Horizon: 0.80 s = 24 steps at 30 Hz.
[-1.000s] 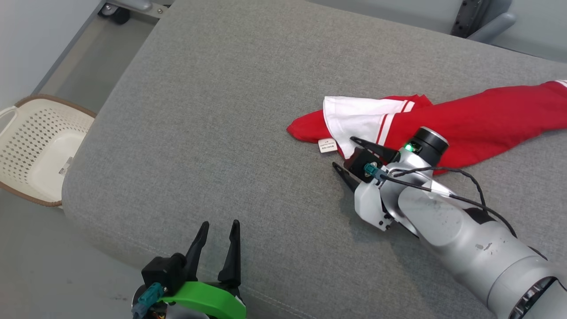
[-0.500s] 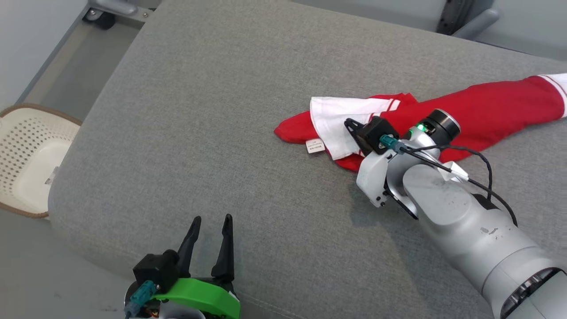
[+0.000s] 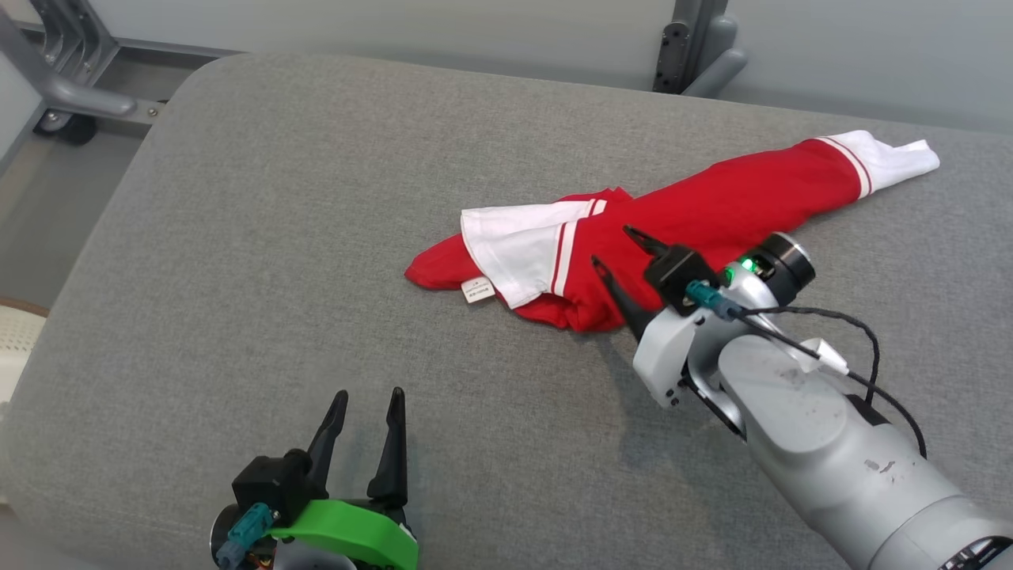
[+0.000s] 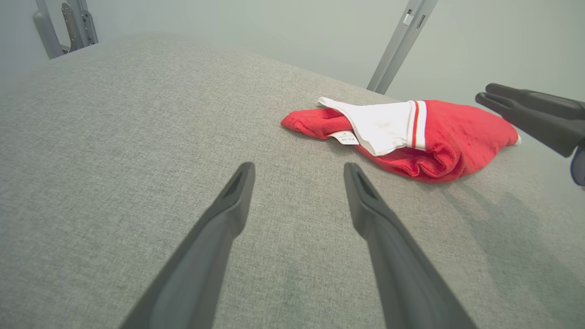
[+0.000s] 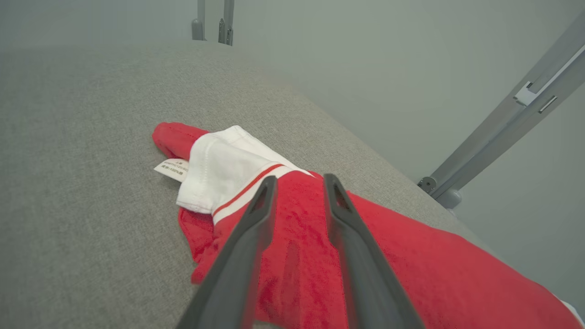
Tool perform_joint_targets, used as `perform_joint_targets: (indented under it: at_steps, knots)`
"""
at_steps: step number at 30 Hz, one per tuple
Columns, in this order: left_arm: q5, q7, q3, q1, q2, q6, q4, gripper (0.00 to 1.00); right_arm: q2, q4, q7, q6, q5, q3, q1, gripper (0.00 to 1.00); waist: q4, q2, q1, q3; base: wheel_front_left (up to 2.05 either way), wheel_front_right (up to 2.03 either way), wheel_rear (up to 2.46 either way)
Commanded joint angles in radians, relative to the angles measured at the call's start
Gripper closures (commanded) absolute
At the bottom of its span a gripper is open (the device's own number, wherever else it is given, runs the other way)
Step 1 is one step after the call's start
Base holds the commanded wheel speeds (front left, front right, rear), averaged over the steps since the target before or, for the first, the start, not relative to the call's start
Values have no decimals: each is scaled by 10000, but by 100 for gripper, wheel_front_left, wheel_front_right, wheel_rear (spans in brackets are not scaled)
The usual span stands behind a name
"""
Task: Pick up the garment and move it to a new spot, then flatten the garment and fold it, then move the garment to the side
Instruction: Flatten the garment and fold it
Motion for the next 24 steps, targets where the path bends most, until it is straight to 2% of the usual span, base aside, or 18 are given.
perform_joint_targets:
  at_steps: [1,7,14,24]
  knots:
    - [73,-1,3,83,30,-21,16,0,-54,-94,-25,-15,-207,268,261,0,-322,0,0,-207,0,0,0]
    - [-267,-1,-301,-63,28,20,54,0,-66,147,160,-15,-1007,1561,-420,0,135,0,0,189,0,0,0]
    - [-593,-1,-522,-67,28,148,113,0,-22,1204,940,-15,-2069,3122,-1416,0,1048,0,0,595,0,0,0]
    - [-872,-1,-611,-83,25,229,-9,0,13,2575,1723,-16,-2495,4106,-2179,0,1633,0,0,890,0,0,0]
